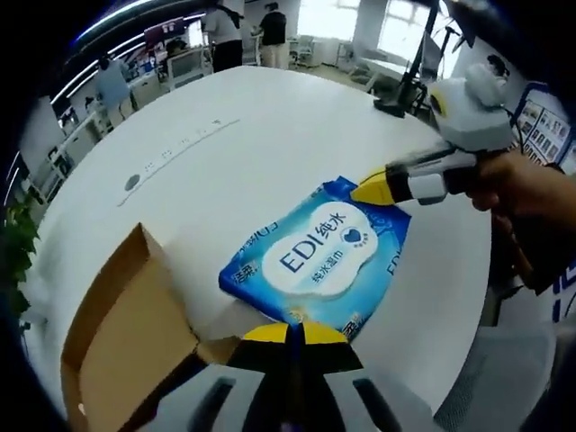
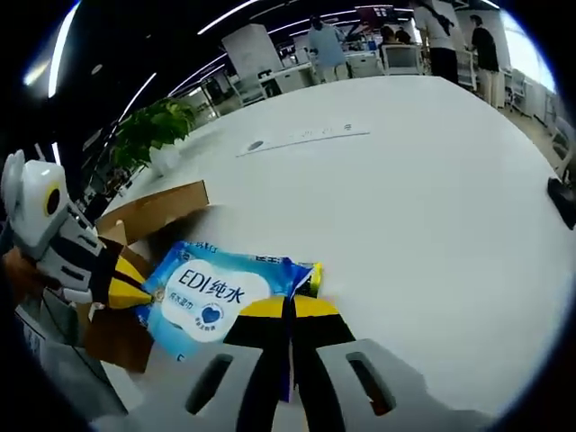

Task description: Operate the shoe box by opening the lid, removing the specified soft item, and placing it in the target area until the item is outside and the box remains undamaged.

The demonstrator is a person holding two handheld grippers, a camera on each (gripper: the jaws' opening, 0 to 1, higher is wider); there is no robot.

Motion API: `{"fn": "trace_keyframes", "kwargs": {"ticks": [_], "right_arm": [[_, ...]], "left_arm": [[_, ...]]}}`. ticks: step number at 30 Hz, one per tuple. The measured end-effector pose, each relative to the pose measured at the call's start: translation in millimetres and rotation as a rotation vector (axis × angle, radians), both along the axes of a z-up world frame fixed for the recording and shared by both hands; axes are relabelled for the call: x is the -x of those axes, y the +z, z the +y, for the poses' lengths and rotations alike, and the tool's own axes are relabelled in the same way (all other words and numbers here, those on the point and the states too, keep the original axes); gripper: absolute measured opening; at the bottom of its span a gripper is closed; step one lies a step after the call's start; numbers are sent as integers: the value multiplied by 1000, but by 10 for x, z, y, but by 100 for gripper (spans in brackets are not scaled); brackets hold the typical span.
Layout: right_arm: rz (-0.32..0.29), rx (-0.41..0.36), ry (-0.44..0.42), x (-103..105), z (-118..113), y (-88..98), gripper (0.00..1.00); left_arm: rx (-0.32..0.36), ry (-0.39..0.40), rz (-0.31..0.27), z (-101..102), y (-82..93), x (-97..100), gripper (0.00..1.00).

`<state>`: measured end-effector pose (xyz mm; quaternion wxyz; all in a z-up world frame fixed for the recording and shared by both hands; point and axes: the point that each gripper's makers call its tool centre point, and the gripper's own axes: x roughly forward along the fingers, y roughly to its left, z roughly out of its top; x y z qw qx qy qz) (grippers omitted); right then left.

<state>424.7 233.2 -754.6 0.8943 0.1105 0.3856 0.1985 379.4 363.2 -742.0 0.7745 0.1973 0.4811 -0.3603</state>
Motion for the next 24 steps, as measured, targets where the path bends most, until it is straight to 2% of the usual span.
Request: {"fn": "trace_keyframes", "kwargs": {"ticks": [3,16,19,24], "right_arm": [[-8,-8,-13,-18,-2,11,0],[-13,-18,-42,-32,-32,-8,0],[-21,-4,-36,-14,-21,8,1],[-40,44,-16,7,-49,13,3]], "left_arm": [[-26,-28,-20,-9,-24,8,1],[-72,-61,-26,4,-86,39,4],[-86,-80,-36,24,-72,66,6],[-69,-85,-52,30,-3,77,11]]}}
